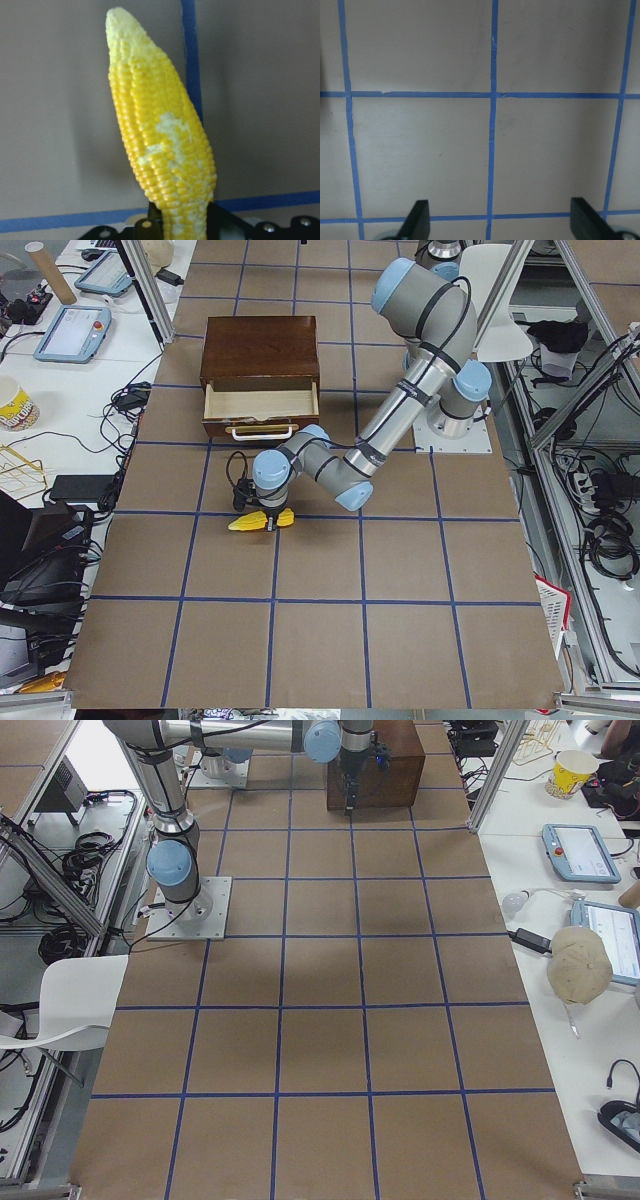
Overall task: Open drawer and put corn inside
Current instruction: 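Lift the corn and carry it over the open drawer with the left gripper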
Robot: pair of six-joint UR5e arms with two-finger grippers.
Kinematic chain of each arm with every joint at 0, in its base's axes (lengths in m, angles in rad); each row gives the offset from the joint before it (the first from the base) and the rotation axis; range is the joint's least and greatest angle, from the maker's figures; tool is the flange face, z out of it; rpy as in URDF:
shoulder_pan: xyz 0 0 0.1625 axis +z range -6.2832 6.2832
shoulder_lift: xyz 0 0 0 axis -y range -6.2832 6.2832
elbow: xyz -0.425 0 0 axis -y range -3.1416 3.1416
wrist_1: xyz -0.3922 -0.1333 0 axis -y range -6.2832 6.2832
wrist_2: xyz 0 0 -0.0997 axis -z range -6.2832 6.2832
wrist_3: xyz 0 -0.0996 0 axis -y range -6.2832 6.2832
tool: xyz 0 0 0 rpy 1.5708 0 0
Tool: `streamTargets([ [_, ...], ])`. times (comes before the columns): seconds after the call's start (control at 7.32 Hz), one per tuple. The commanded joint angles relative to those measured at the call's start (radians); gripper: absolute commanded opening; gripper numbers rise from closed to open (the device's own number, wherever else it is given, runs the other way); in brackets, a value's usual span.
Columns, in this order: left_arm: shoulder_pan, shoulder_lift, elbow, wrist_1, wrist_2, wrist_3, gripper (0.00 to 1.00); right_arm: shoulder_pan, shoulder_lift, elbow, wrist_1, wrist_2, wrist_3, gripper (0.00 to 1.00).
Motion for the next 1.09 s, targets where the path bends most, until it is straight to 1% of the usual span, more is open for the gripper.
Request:
streamTargets([
  [0.0,-0.001,0.027,0.006,-0.015,0.004,-0.001,0.00,0.000,0.002,-0.001,-0.002,0.000,0.000,1.00],
  [0.14,-0.003,0.056,0.007,-0.034,0.005,0.004,0.00,0.000,0.002,-0.001,-0.002,0.000,0.000,1.00],
  [0.27,-0.010,0.101,0.012,-0.088,0.005,0.004,0.00,0.000,0.002,-0.001,0.000,0.000,0.000,1.00],
  [0.55,-0.024,0.177,0.084,-0.265,0.004,0.004,0.00,0.000,0.000,-0.001,0.000,0.000,0.000,1.00],
  [0.82,-0.082,0.255,0.154,-0.412,0.007,0.003,0.00,0.000,0.000,-0.001,0.000,0.002,0.000,1.00],
  [0.96,-0.104,0.291,0.194,-0.505,0.010,-0.002,0.00,0.000,0.002,0.000,0.000,0.002,0.000,1.00],
])
